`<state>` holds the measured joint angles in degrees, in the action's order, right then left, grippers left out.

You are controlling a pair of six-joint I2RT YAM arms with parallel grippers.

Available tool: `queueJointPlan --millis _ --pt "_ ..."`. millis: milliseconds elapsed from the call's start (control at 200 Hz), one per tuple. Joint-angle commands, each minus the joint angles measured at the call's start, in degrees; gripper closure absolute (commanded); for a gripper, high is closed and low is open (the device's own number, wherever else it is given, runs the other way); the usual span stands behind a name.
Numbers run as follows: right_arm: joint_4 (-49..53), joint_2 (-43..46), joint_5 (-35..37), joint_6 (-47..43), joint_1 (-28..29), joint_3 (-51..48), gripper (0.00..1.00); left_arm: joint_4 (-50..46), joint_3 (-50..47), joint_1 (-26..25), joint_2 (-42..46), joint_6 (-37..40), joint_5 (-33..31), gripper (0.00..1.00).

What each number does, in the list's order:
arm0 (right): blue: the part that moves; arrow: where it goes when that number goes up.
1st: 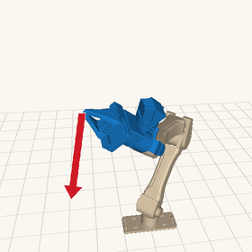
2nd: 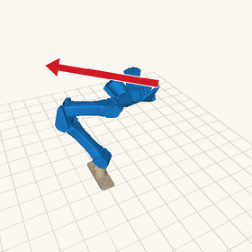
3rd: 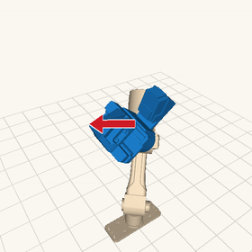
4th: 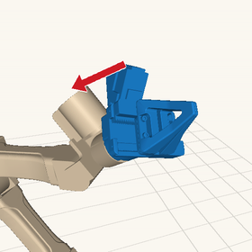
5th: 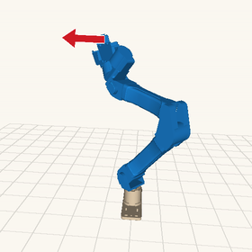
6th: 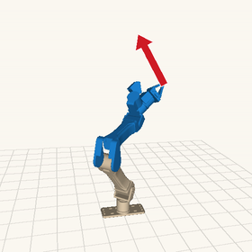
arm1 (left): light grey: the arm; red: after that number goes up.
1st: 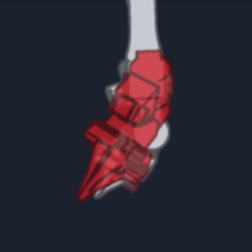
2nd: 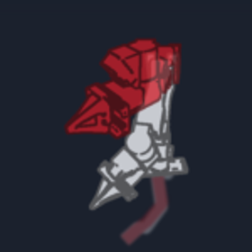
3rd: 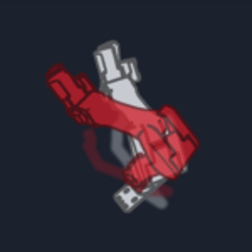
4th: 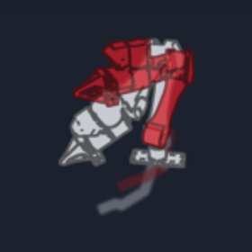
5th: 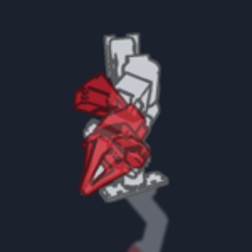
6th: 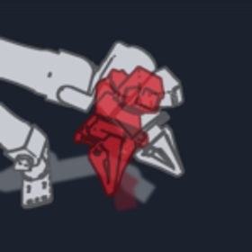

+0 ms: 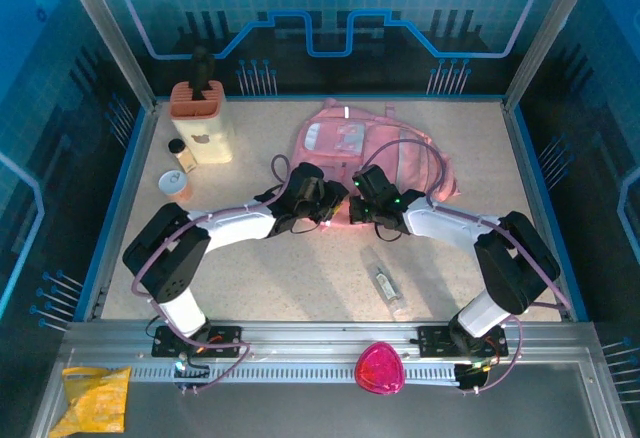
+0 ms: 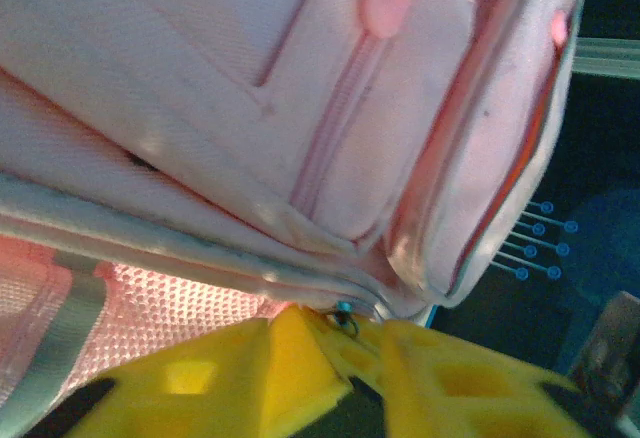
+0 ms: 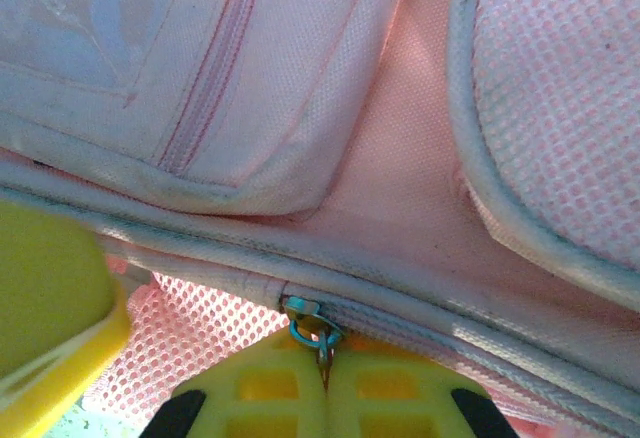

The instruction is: Pack the student bag

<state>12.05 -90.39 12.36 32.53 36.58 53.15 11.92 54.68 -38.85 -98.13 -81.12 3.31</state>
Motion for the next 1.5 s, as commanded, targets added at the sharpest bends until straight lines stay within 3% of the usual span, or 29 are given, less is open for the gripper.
queueJointPlan --millis 0,250,565,735,1096,1391,1496 --pt "-0.58 1.97 -0.32 0.14 -0.1 0.6 1.0 -0.25 2.33 0.1 -2.77 -0.44 -0.41 0.6" --pt "-1.91 0.94 -1.5 0.62 -0.03 0.55 1.0 -0.43 3.86 0.44 -6.66 -4.01 -2.03 0.6" --pt "0.89 1.75 1.46 -0.67 -0.15 0.05 1.0 -5.07 6.05 2.6 -7.05 -0.32 -5.29 1.0" --pt "2.51 3.97 3.46 -1.68 -0.43 -2.23 1.0 -8.73 4.92 4.3 -3.01 4.26 -7.97 1.0" --pt "6.62 13.88 5.55 -3.08 -5.0 -9.54 1.0 -8.97 1.58 10.99 2.15 10.59 -5.64 1.0" --pt "7.94 19.6 2.11 -4.29 -12.96 -13.37 1.0 -10.07 4.19 14.85 1.87 16.21 -2.66 1.0" --pt "8.36 19.16 0.28 -5.11 -12.71 -12.24 1.0 -11.22 8.01 15.04 -0.19 19.36 -0.3 1.0"
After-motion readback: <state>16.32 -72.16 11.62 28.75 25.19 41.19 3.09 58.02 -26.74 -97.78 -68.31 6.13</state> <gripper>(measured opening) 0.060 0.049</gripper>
